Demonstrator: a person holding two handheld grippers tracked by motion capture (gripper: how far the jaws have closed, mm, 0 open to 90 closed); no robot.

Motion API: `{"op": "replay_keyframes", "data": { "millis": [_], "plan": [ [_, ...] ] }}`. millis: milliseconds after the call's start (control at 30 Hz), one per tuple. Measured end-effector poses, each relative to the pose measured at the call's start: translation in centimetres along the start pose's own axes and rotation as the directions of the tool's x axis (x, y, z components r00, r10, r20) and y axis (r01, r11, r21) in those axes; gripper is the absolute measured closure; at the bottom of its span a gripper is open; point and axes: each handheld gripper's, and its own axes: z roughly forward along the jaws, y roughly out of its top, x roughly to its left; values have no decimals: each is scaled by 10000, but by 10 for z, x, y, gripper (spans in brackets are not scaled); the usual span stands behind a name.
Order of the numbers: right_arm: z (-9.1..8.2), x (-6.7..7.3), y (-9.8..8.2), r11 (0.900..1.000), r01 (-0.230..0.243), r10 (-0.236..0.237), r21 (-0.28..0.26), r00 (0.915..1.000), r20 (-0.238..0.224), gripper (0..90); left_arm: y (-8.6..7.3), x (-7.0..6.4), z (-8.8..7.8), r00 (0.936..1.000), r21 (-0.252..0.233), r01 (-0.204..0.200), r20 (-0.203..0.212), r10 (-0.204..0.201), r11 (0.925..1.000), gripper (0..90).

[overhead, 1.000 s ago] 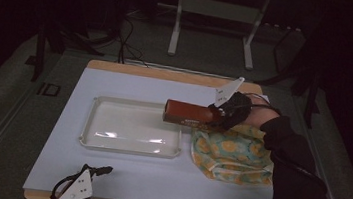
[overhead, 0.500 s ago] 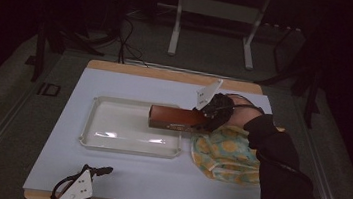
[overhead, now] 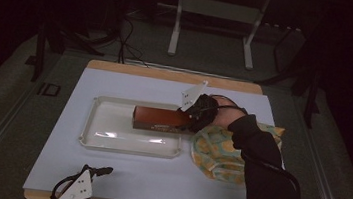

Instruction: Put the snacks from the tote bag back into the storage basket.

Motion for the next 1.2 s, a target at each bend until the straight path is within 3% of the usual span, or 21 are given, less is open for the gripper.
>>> {"op": "replay_keyframes", "data": {
  "millis": [167, 367, 467, 667, 833, 967, 1200],
  "plan": [
    [7, 0, 5, 9985, 34, -43, -541, 9998, -170, 431, 0, 0, 0, 10000, -2, -20, 30, 20, 10000, 0],
    [10, -3, 7, 9911, 96, -105, -1331, 9999, -59, 431, 0, 0, 0, 10000, -18, -12, 55, 12, 10000, 0],
    [17, -2, 6, 9891, 216, -219, -1457, 9998, -3, 431, 0, 0, 0, 10000, 14, -52, 77, 52, 10000, 0],
    [37, -5, -1, 9902, 74, -82, -1398, 10000, -53, 431, 0, 0, 1, 9999, 9, -45, 136, 45, 10000, 0],
    [55, -8, -4, 9955, 35, -48, -947, 9999, -141, 430, 0, 0, 1, 9999, 1, -46, 163, 46, 10000, 0],
    [64, -11, -5, 9953, -80, 62, -968, 9998, -185, 431, 0, 0, 0, 9998, -8, -43, 204, 43, 10000, 0],
    [82, -14, -9, 9984, -74, 65, -555, 9998, -163, 430, 0, 0, 0, 9997, -18, -68, 245, 69, 10000, 0]
  ]
}}
